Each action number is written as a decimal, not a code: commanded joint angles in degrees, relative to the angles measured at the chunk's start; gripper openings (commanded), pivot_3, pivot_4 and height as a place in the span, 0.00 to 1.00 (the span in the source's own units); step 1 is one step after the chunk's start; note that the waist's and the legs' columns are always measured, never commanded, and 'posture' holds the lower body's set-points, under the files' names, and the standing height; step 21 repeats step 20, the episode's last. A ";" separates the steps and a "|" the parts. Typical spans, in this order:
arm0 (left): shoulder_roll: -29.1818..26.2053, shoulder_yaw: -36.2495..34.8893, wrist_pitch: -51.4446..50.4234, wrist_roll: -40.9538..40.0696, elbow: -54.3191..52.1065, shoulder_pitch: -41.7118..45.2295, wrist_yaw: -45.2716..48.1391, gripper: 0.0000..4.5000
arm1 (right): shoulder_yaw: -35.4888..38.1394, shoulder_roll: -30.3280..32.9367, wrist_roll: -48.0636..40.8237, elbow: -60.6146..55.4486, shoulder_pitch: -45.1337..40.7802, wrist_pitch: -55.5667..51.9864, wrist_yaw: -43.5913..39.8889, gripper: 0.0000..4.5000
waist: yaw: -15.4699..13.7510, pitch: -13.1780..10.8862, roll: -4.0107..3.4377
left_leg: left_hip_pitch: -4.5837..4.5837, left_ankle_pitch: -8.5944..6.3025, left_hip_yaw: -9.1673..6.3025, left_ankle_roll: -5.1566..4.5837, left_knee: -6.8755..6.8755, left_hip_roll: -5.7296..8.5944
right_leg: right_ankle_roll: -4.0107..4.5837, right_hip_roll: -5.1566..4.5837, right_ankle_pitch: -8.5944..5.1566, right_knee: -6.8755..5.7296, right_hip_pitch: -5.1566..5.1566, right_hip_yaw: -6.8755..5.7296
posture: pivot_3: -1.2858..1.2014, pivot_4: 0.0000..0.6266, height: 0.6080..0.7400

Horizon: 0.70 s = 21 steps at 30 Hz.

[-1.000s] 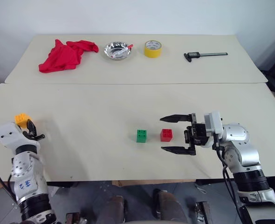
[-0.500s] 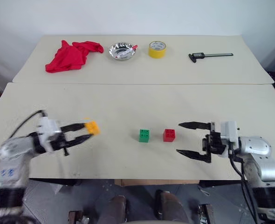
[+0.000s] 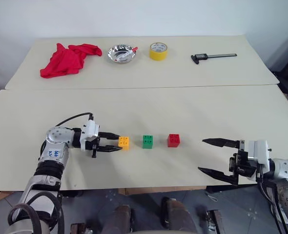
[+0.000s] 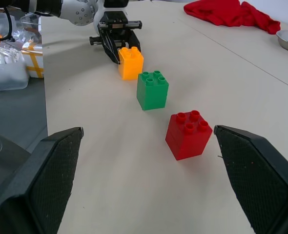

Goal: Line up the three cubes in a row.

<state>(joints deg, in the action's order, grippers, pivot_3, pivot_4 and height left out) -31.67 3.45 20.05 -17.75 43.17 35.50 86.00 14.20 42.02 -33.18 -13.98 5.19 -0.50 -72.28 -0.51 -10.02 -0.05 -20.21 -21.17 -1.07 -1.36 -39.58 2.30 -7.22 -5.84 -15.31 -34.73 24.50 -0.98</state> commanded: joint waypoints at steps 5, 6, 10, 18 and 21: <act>-1.85 -1.65 -1.40 0.16 -0.83 -0.34 1.17 0.67 | -0.98 -0.30 -1.01 0.73 -2.73 0.48 -1.20 1.00 | -0.28 -0.01 0.02 | -0.02 0.00 0.00 0.01 -0.03 -0.01 | 0.00 0.00 0.00 -0.03 0.03 0.01 | 0.52 0.24 1.00; -2.41 -2.52 -1.36 -0.41 -1.95 -0.67 0.67 0.74 | -1.44 -0.37 -1.03 1.30 -3.58 0.54 -1.76 1.00 | -0.30 -0.01 0.02 | -0.03 0.00 0.00 0.01 -0.03 -0.01 | 0.00 -0.01 0.00 -0.03 0.04 0.01 | 0.52 0.24 1.00; -7.76 -8.26 -5.34 -4.25 -13.28 -6.64 -2.34 0.85 | -3.18 0.21 -1.61 5.04 -9.93 0.81 -5.44 1.00 | 0.77 -0.06 0.09 | -0.05 -0.05 0.00 0.06 -0.03 -0.10 | 0.00 -0.02 0.00 0.00 0.08 0.06 | 0.52 0.24 1.00; -15.28 -17.37 -16.93 -6.50 -34.92 -19.50 -13.79 0.85 | -6.12 4.87 -1.09 9.84 -19.78 -2.55 -12.90 1.00 | 0.11 -0.11 0.03 | -0.11 -0.08 -0.23 0.10 -0.02 -0.10 | 0.06 -0.46 -0.03 0.11 0.03 -0.05 | 0.52 0.24 1.00; -16.06 -17.48 -15.69 -5.38 -34.95 -19.74 -14.18 0.85 | -6.87 5.32 0.73 12.79 -20.85 -1.37 -13.88 1.00 | -0.28 -0.11 0.03 | -0.12 -0.08 -0.34 0.09 -0.04 -0.03 | 0.08 -0.50 -0.04 0.25 -0.05 -0.13 | 0.52 0.24 1.00</act>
